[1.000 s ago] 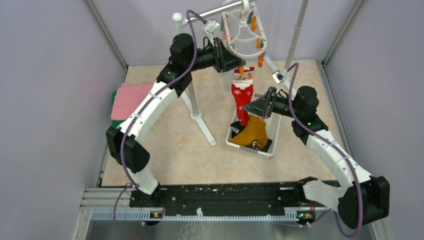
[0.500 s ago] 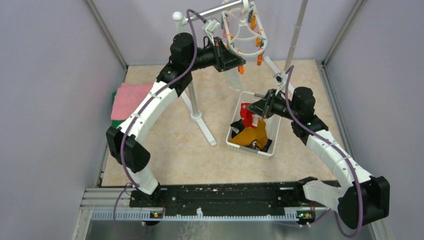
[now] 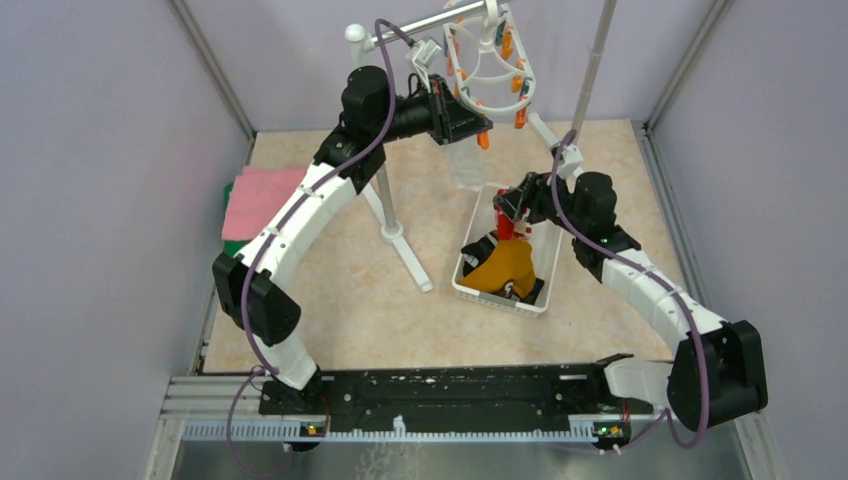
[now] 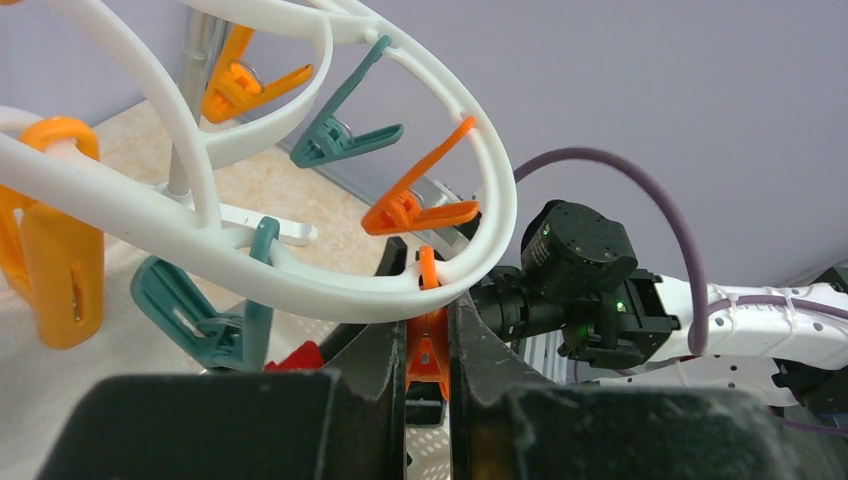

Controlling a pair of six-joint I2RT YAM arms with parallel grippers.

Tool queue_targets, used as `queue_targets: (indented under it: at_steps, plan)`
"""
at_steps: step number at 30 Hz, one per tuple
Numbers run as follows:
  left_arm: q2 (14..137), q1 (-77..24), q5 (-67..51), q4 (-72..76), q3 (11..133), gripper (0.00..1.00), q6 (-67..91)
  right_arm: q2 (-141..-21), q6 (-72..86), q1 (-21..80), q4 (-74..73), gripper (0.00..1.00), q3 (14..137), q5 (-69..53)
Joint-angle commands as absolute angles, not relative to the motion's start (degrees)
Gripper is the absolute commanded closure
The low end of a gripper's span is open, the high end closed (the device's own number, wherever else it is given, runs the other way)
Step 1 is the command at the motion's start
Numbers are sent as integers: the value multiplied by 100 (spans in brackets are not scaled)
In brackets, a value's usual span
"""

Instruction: Remove the socks clipped to the hanger

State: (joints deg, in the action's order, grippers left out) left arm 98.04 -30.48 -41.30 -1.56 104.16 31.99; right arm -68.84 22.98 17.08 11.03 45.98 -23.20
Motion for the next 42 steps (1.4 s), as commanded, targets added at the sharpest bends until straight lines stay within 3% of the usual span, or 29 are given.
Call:
queue_targets:
  at_steps: [1,9,15,20,27,30,31,35,37,38,40,42]
  plan:
    - [9730,-3073,-4181,26,10580,100,3148,-6730,2162,1677,1470,5,4465,-1562]
    - [9744,-3089,-4231,26,10616,100,3252,-6260,1598,2111,2106,1,4036,-889]
    - [9680,-3106,-4259,25,10626,100,3295,-7141,902,2321,4319,1,3780,-1123]
    - [9632,-3106,-4288,26,10617,100,3353,-8249,646,2321,5798,1,4338,-1674]
    - [9622,-3111,-4341,-151,10602,100,3428,-9490,699,2373,6006,2,5650,-2345]
    - [9592,-3104,-4342,-190,10595,99,3419,-9740,822,2377,5873,12,6042,-2376]
    - [9584,-3096,-4335,-193,10591,95,3419,-9785,878,2383,5849,21,6122,-2433]
    - [9552,-3094,-4337,-218,10554,82,3401,-9764,1200,2382,6206,75,6047,-2951]
    - [9514,-3070,-4318,-256,10496,57,3389,-9628,1391,2382,6429,99,5827,-3048]
    - [9478,-3056,-4309,-302,10464,43,3352,-9518,1460,2382,6469,100,5716,-3036]
    - [9393,-3006,-4296,-429,10372,27,3264,-9293,1537,2382,6493,100,5450,-2957]
    - [9268,-2934,-4328,-548,10234,5,3216,-9043,1593,2380,6498,100,5202,-2877]
